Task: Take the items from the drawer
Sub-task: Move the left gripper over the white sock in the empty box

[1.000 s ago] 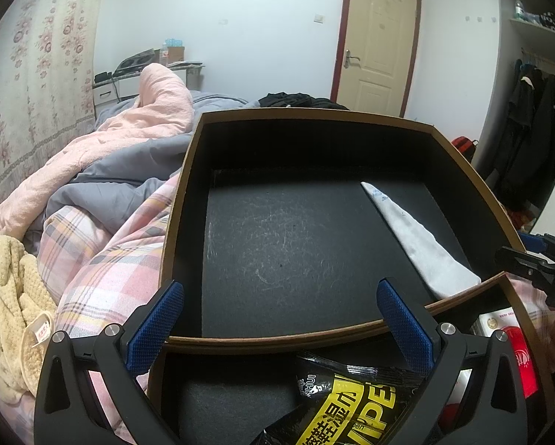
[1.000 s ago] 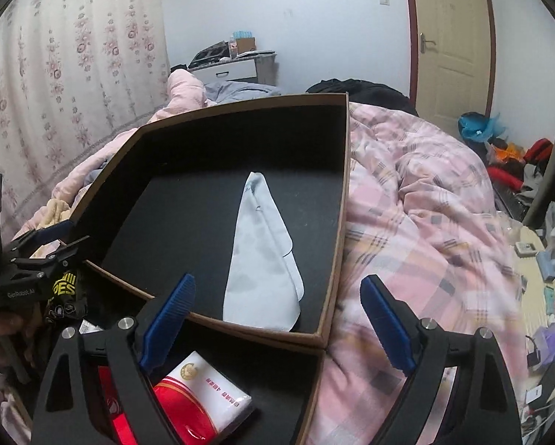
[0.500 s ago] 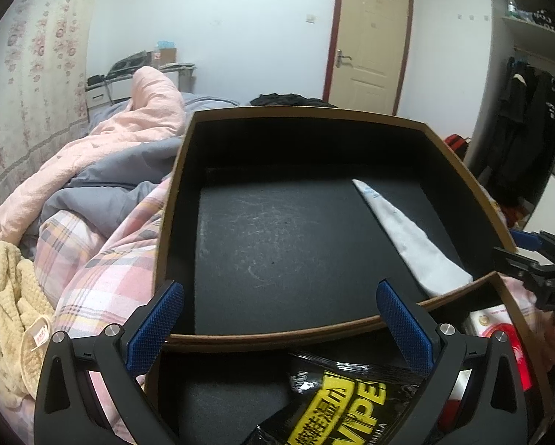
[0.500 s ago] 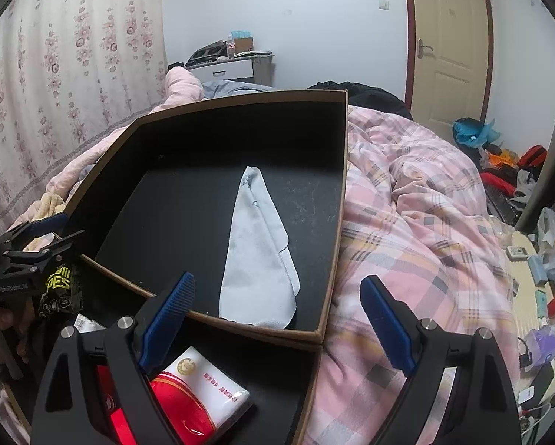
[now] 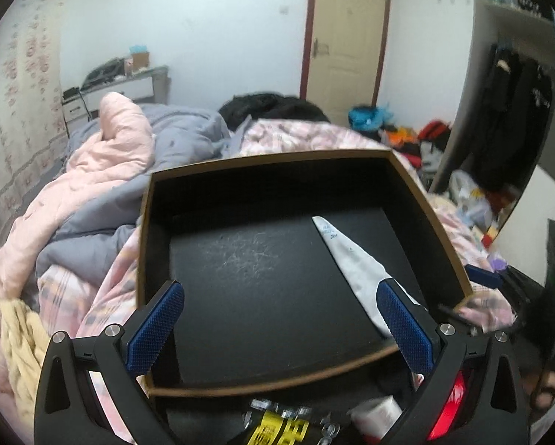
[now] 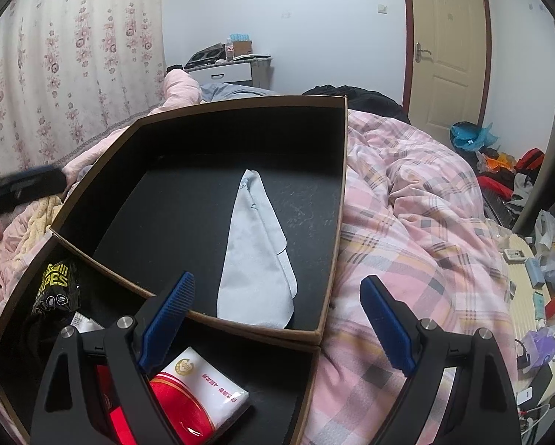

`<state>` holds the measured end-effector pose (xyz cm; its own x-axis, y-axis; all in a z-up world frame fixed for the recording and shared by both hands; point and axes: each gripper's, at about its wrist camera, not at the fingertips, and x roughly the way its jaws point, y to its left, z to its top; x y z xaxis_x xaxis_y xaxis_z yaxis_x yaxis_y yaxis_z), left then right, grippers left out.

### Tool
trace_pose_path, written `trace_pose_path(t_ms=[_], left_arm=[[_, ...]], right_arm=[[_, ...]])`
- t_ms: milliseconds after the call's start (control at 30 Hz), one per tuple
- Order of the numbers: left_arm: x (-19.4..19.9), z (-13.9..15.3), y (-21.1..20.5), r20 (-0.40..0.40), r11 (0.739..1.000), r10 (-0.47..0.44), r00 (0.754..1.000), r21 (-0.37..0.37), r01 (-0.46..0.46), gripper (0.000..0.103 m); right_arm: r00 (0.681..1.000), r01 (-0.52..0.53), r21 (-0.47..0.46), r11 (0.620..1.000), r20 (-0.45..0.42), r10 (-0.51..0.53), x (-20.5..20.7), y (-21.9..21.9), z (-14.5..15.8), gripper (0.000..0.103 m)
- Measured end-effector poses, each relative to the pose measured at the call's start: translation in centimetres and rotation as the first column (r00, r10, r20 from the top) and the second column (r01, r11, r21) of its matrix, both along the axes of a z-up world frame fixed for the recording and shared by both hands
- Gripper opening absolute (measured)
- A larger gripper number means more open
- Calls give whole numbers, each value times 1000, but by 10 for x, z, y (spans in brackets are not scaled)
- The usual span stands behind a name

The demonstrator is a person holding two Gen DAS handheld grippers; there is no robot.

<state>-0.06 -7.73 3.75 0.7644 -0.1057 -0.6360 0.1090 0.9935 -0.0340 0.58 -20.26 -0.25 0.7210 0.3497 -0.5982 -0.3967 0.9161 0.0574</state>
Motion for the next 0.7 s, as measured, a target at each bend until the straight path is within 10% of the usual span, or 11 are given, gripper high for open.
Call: trace_pose_path(t_ms=[267,700], left_arm=[[76,-21,-55,-238,991,3,971,132,29,103],[135,-75,-100,-481,990,13,877,130,56,103]], right_arm=[[1000,2,1,1000,-1,-2,-1,1,0,89],[1000,0,12,1000,-7,0,0,0,-2,89]])
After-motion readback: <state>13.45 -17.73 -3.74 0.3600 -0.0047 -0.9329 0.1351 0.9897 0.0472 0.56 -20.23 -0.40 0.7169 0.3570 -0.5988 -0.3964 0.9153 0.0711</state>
